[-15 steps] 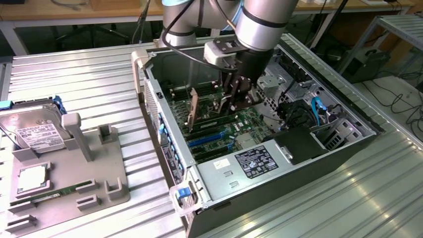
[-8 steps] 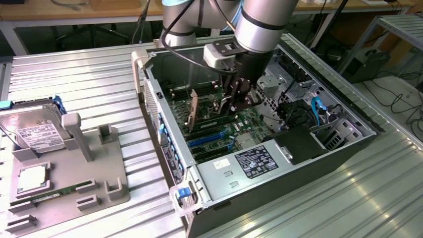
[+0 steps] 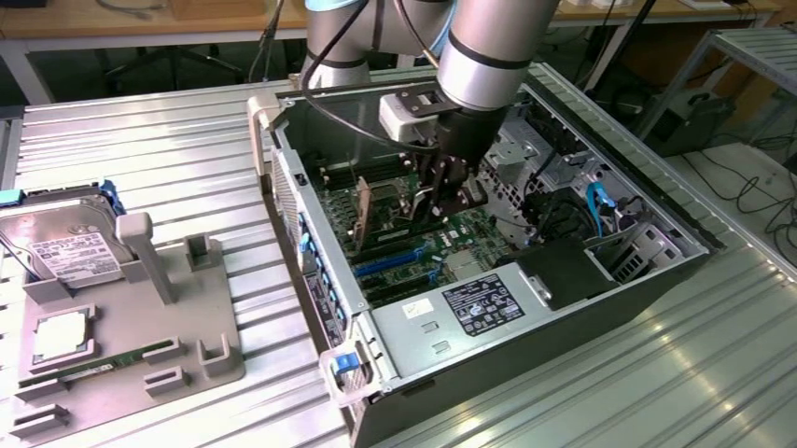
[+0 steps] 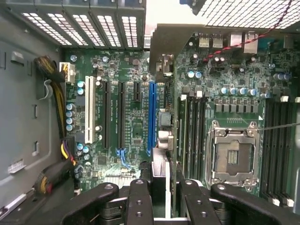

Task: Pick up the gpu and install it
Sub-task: 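Insert the gpu into the slot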

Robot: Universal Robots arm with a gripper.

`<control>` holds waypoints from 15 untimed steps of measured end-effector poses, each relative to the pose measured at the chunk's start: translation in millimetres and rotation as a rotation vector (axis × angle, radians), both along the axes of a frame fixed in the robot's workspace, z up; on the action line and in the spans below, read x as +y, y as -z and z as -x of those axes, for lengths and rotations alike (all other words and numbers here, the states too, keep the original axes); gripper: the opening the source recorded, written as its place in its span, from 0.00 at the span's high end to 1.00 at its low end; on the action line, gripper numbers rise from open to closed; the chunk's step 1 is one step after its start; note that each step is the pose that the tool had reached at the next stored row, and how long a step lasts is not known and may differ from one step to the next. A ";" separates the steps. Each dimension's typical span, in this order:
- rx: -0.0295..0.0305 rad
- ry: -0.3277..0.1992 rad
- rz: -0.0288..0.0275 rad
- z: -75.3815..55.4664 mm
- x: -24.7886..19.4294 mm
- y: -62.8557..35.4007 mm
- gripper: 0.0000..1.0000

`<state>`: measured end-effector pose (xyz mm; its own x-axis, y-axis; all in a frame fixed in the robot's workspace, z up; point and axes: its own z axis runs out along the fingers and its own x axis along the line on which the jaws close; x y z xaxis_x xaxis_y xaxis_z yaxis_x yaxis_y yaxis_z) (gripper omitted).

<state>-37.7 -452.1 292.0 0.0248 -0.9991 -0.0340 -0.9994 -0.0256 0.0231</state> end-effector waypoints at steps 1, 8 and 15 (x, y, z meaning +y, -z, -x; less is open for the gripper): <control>0.0000 0.000 -0.0001 0.0 0.0 1.7 0.72; -0.0001 0.011 0.0000 2.5 1.4 14.6 0.72; -0.0001 0.027 0.0017 11.4 1.9 23.8 0.72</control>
<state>-49.1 -450.2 268.2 -0.0018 -0.9995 -0.0324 -0.9997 0.0010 0.0229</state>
